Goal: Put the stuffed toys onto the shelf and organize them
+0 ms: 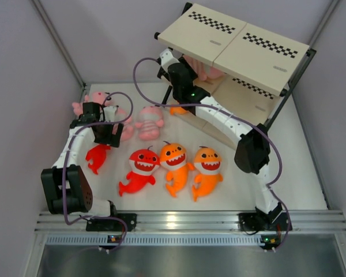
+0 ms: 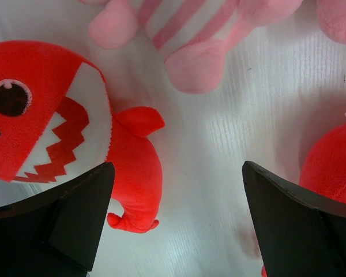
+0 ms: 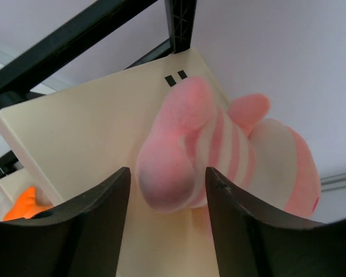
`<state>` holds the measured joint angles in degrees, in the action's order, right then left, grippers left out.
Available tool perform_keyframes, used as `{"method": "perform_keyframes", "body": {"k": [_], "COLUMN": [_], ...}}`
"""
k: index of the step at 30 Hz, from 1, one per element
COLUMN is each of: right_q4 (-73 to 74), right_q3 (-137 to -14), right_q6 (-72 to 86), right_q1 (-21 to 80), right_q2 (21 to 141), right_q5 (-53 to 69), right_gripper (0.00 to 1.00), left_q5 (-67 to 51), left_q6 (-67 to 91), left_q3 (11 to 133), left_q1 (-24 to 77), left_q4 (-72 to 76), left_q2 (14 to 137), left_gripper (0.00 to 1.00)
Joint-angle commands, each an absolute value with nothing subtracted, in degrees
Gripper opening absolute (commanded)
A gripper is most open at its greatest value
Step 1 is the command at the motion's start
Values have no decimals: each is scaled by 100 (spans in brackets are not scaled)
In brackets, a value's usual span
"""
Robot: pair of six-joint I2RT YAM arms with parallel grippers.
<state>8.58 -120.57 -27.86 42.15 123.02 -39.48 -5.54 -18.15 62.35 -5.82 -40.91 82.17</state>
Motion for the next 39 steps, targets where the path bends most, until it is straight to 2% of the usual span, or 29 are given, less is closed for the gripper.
{"method": "perform_keyframes", "body": {"k": [1,3,4,6,7,8,12,13,16,18,27,30,34,39], "right_q4": [562,597,606,650,685,720,817,887,1379,1687,2320,2425,3170,3428], "right_q3": [-12349,-12340,-12322,-12287,-12165,-12060,-11173,-10832,-10390,-10327,-10468,-10564,-11177,-11531], "right_q6": [-2865,-2900,-2918,-2962,-2997,-3006,-3461,-3619,-4567,-4868,-5502,-5607,-5703,-5915], "right_q1": [4087,4052,4052,4060,4061,4061,4069,4069,4043,3999,3411,3235,3006,2953], "right_q2": [12463,12489,12498,12428,12306,12218,11559,11427,10970,10820,10459,10424,10608,10688], "right_q5": [-4034,-4060,-4113,-4113,-4052,-3947,-2815,-2177,-998,-704,939,1116,1914,2075], "right_gripper": [50,43,32,19,4,0,0,0,0,0,0,0,0,0], "left_q5": [-633,-624,-624,-624,-624,-615,-712,-764,-721,-694,-677,-703,-686,-624], "left_q6": [-1872,-1881,-1881,-1872,-1889,-1890,-1968,-2021,-2039,-2057,-2188,-2180,-2206,-2250], "left_q3": [6284,6284,6284,6284,6284,6284,6284,6302,6424,6503,6732,6767,6785,6785], "left_q1": [-562,-554,-554,-554,-554,-554,-562,-554,-545,-545,-545,-545,-527,-492], "left_q4": [-3902,-3902,-3902,-3902,-3902,-3902,-3902,-3902,-3911,-3911,-3920,-3902,-3911,-3911], "left_q2": [8227,8227,8218,8218,8226,8218,8253,8288,8411,8455,8499,8569,8622,8640], "left_gripper": [98,98,98,98,98,98,98,98,98,98,98,98,98,98]}}
